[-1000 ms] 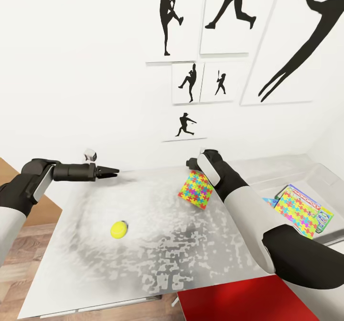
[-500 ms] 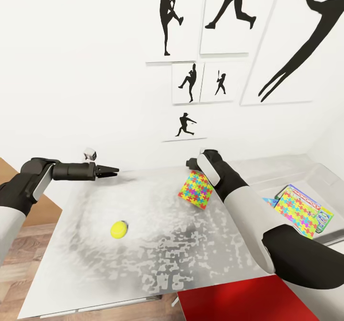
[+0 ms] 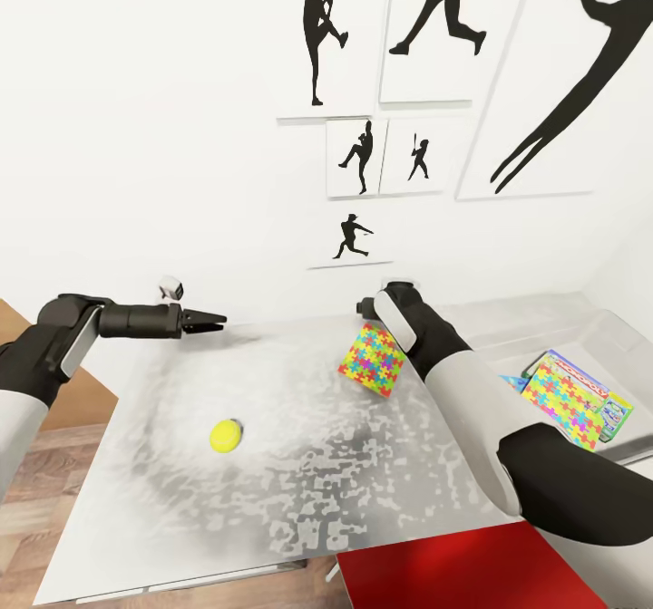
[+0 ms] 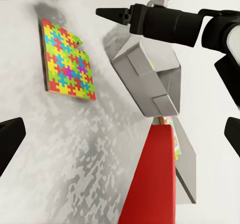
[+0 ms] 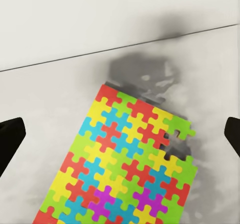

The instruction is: Put all the toys in the child's room - the three board games (two on the bed and one on the table), the two jigsaw puzzles on the table, and the tennis ball on the table - inside the toy box on the table in the child's room.

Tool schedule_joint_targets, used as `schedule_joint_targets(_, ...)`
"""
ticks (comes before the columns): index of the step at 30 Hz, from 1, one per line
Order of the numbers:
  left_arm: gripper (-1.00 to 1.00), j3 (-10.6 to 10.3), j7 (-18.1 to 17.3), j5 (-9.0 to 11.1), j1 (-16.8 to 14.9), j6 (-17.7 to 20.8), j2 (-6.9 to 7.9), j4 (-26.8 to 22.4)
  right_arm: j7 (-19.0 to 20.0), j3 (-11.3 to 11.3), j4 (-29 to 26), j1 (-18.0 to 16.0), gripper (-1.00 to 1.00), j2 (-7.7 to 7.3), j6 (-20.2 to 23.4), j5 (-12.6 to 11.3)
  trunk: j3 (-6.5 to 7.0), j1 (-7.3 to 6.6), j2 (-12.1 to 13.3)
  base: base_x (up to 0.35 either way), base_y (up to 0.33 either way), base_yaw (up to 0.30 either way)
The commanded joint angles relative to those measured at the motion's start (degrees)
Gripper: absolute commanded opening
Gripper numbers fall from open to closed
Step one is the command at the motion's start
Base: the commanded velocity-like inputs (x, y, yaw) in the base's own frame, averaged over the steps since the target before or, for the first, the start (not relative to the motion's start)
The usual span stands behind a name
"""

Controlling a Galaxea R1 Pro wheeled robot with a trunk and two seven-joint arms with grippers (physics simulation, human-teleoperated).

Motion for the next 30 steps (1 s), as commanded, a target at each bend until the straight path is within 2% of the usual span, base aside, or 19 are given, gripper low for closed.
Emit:
schedule_joint_targets(1, 1.0, -0.2, -0.1, 0.2, -0.1, 0.7, 0.06, -0.1, -0.6, 0.2, 0.0, -0.1, 1.0, -0.03, 0.1, -0.6, -0.11, 0.03, -0.1, 0.0, 0.0, 0.0)
schedule_joint_targets(30, 1.0, 0.0, -0.1, 0.3, -0.1, 1.1, 0.24, -0.4, 0.1, 0.2, 0.1, -0.2, 1.0, -0.11, 0.3, -0.4, -0.11, 0.03, -0.1, 0.0, 0.0, 0.0)
